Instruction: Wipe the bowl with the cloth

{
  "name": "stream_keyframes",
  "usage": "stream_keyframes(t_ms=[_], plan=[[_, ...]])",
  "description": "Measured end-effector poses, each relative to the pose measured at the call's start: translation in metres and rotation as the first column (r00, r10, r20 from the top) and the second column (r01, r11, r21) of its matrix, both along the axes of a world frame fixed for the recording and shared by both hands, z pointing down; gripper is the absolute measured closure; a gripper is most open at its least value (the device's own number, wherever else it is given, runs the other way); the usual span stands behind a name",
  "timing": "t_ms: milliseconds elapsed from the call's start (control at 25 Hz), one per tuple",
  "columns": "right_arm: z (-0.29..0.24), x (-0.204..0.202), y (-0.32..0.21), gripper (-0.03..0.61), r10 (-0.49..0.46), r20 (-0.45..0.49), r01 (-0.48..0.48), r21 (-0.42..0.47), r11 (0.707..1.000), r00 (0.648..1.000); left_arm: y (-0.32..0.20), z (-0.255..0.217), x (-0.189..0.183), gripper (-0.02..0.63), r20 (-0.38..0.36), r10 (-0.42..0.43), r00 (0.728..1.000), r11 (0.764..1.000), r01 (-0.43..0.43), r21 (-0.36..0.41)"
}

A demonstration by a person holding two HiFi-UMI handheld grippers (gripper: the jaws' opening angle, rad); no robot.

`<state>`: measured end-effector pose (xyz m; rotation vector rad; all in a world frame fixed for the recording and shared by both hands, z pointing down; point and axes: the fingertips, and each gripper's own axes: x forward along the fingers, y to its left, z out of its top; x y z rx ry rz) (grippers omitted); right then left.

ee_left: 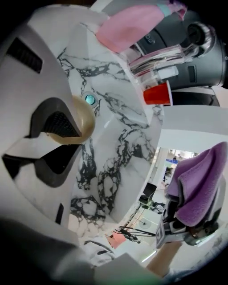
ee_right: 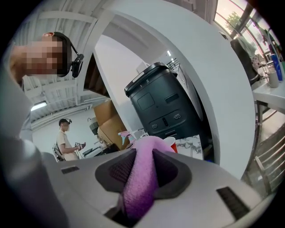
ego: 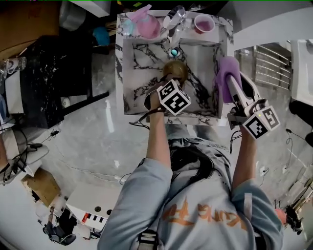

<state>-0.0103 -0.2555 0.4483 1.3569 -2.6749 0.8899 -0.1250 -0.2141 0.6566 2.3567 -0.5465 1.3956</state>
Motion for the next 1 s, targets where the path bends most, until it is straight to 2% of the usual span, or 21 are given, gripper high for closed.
stream_keyframes(t_ms=[80,160,240,320,400,440,560,640,720,760,800,840,920,960,1000], plan=[[-0.008,0.007,0.001,0.453,-0.007,0.0,0.007,0.02,1.0,1.0,-0.002,-0.022,0.0,0.584,-0.048,-0.075,0.996,0.996,0.077,0.035],[-0.016,0.012,0.001,0.453,-0.019,0.003,0.019,0.043,0.999,1.0,-0.007,-0.05,-0.002,0.584,-0.119,-0.177,0.977,0.98,0.187,0.075],[-0.024,0.016,0.0,0.453,-0.042,-0.001,0.042,0.068,0.997,0.999,-0.013,-0.079,-0.005,0.584,-0.209,-0.278,0.937,0.944,0.307,0.122],[-0.034,0.015,0.0,0.453,-0.082,-0.023,0.084,0.098,0.992,0.996,-0.019,-0.107,-0.013,0.584,-0.288,-0.363,0.886,0.891,0.421,0.173],[-0.046,0.015,0.001,0.453,-0.115,-0.054,0.122,0.133,0.984,0.992,-0.022,-0.133,-0.024,0.584,-0.351,-0.429,0.832,0.825,0.519,0.223],[-0.054,0.017,0.002,0.453,-0.124,-0.07,0.133,0.152,0.979,0.99,-0.024,-0.148,-0.029,0.584,-0.395,-0.458,0.796,0.786,0.571,0.238],[-0.08,0.029,0.004,0.453,-0.118,-0.111,0.139,0.212,0.967,0.987,-0.024,-0.205,-0.034,0.584,-0.562,-0.505,0.655,0.65,0.717,0.251],[-0.099,0.034,0.004,0.453,-0.101,-0.125,0.13,0.256,0.958,0.987,-0.021,-0.245,-0.038,0.584,-0.654,-0.493,0.574,0.565,0.783,0.261],[-0.116,0.033,0.003,0.453,-0.091,-0.127,0.125,0.293,0.948,0.988,-0.013,-0.285,-0.04,0.584,-0.76,-0.446,0.473,0.484,0.841,0.24],[-0.124,0.032,0.005,0.453,-0.093,-0.13,0.13,0.308,0.942,0.987,-0.007,-0.304,-0.04,0.584,-0.807,-0.414,0.421,0.448,0.866,0.222],[-0.132,0.032,0.01,0.453,-0.097,-0.132,0.135,0.319,0.938,0.986,0.001,-0.32,-0.039,0.584,-0.839,-0.385,0.385,0.422,0.882,0.211],[-0.138,0.033,0.016,0.453,-0.1,-0.131,0.138,0.327,0.935,0.986,0.011,-0.331,-0.035,0.584,-0.852,-0.367,0.373,0.406,0.888,0.214],[-0.148,0.041,0.028,0.453,-0.091,-0.117,0.126,0.337,0.933,0.989,0.027,-0.343,-0.028,0.584,-0.842,-0.365,0.398,0.384,0.888,0.253],[-0.152,0.045,0.032,0.453,-0.083,-0.107,0.116,0.344,0.932,0.991,0.034,-0.347,-0.027,0.584,-0.834,-0.373,0.407,0.364,0.891,0.272],[-0.155,0.048,0.033,0.453,-0.075,-0.098,0.105,0.355,0.929,0.992,0.039,-0.352,-0.03,0.584,-0.831,-0.381,0.404,0.335,0.899,0.283]])
